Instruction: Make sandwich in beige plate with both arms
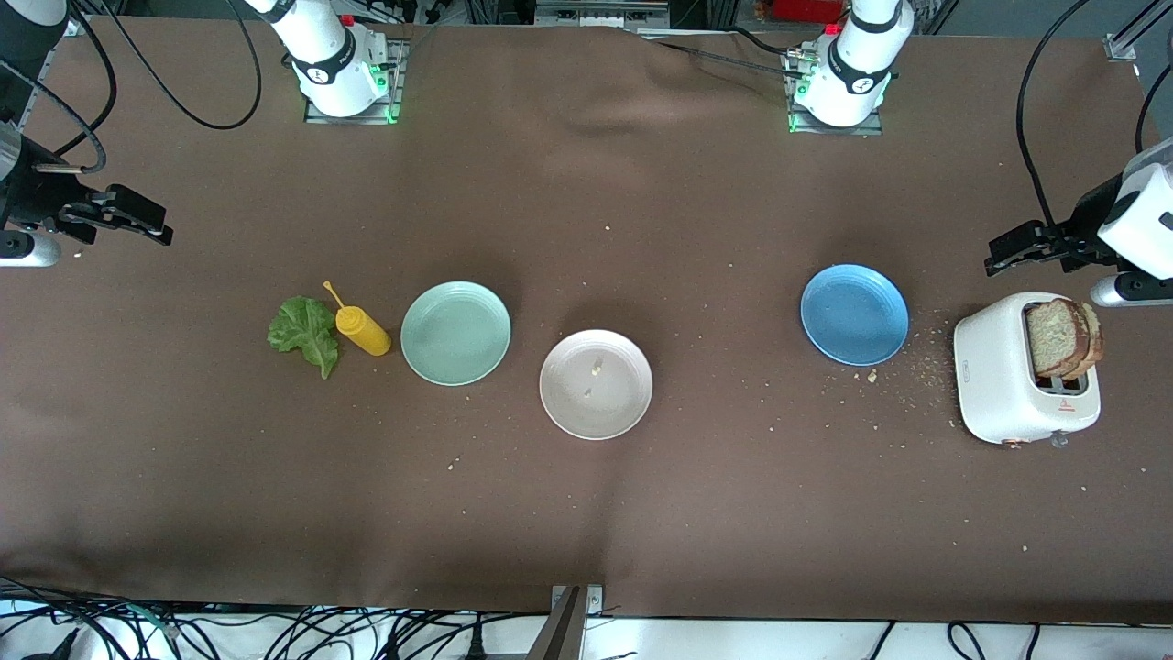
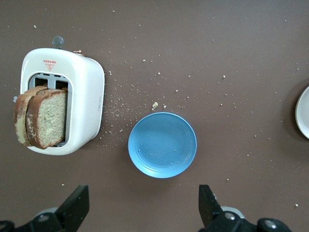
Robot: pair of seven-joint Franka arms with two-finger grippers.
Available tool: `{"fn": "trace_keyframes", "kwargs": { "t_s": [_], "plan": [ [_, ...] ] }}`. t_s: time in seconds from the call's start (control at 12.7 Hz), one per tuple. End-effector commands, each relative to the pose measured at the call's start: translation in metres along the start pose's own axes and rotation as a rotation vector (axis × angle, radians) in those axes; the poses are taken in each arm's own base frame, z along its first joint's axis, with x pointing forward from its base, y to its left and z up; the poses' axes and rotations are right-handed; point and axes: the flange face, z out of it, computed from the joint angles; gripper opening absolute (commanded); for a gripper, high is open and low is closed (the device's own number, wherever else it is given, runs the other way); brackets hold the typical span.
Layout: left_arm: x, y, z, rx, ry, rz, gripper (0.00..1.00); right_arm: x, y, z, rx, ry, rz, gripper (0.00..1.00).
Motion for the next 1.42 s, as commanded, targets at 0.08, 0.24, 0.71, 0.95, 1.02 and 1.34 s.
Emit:
{"fn": "trace_keyframes", "kwargs": {
  "t_s": [0.08,0.24,0.71,0.95,1.02,1.34],
  "plan": [
    [0.0027,-0.0032,-0.0055,-0.026,0.008,0.03,1.0,-0.0007,-0.0048,-0.0061,0.013,0.002,-0.014,1.0],
    [0.0029,-0.004,-0.0057,-0.027,0.01,0.045,1.0,-0.0002,-0.005,-0.0067,0.014,0.004,-0.016,1.0],
    [0.0027,-0.004,-0.0028,-0.027,0.004,0.047,1.0,-0.0002,-0.0076,-0.0067,0.014,0.004,-0.019,1.0],
    [0.0027,-0.0061,-0.0021,-0.024,0.002,0.044,1.0,-0.0002,-0.0076,-0.0067,0.014,0.004,-0.019,1.0],
    [0.0027,-0.0061,-0.0021,-0.024,0.002,0.044,1.0,-0.0002,-0.0076,-0.0067,0.014,0.004,-0.019,1.0],
    [0.0027,-0.0063,-0.0013,-0.022,0.001,0.044,1.0,-0.0002,-0.0076,-0.0067,0.014,0.004,-0.02,1.0]
  ]
}}
